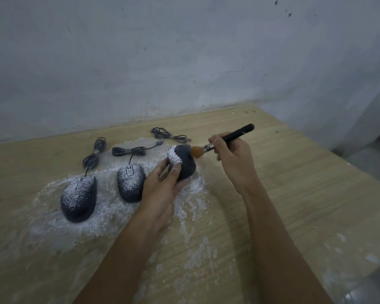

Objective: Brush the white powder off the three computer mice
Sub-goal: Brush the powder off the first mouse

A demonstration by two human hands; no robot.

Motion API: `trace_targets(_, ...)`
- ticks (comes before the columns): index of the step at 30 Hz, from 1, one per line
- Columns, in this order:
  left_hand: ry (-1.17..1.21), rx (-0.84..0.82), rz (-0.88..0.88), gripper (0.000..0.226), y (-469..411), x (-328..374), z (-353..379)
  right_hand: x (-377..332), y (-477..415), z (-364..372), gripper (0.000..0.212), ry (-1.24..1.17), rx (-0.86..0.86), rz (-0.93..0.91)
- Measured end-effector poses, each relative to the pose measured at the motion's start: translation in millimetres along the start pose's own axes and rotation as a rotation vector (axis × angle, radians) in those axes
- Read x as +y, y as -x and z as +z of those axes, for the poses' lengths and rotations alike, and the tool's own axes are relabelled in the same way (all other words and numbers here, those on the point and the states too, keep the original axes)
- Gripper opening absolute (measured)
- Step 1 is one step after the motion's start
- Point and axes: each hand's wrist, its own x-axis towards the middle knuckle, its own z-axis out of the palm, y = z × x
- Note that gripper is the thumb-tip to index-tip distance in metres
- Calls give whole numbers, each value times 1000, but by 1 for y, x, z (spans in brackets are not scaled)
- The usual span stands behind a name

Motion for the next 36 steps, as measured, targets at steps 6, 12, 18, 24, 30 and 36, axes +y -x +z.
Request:
trace_targets(6, 3, -17, -2, 33, -3, -1, -2, 8, 0, 13, 20, 72, 85, 42)
trace_targets(12, 20, -28, 8, 28, -1, -1, -2, 4, 0, 6, 18, -22, -85, 67)
trace_targets(18, -5, -15, 36, 32, -3, -3, -1, 4, -2, 10, 11, -11, 64, 39)
trace_targets(24, -41, -20, 55, 37, 0, -3, 0, 0, -1, 5, 17, 8, -139, 10)
trace_targets(30, -28, -6, 55, 45, 0, -3, 1, -4, -4, 7, 12, -15, 68, 10)
trace_targets(36, -11, -8, 37, 38, -1, -3, -1, -3, 2, 0, 16, 74, -241, 18)
